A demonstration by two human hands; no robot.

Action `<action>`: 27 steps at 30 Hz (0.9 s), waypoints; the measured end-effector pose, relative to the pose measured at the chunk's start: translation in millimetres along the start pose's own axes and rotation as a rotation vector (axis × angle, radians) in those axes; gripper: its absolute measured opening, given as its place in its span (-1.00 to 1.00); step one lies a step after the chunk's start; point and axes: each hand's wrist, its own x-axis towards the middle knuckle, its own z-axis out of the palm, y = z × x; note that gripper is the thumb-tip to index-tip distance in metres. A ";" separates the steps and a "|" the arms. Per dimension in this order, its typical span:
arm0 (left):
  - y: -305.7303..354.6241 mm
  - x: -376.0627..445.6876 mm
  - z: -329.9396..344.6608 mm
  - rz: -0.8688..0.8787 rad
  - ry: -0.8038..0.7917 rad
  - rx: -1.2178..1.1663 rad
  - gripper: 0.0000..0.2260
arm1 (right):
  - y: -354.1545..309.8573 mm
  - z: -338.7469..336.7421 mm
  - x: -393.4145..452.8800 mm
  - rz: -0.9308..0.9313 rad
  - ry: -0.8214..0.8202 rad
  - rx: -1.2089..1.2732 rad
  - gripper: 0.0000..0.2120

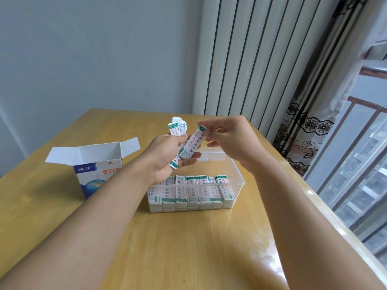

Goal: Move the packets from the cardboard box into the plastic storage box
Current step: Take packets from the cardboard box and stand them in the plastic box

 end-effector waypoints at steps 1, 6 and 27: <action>-0.3 0.0 -0.3 -0.001 -0.004 -0.011 -0.80 | -1.9 0.7 -0.7 -0.034 -0.007 -0.041 -0.78; -1.9 1.3 -1.8 0.014 0.004 0.006 -0.77 | -7.4 1.8 -3.0 -0.101 -0.032 -0.092 -0.78; -7.9 7.9 0.8 0.145 0.070 0.145 -0.80 | 1.2 -34.2 9.9 0.119 -0.577 -0.517 -0.82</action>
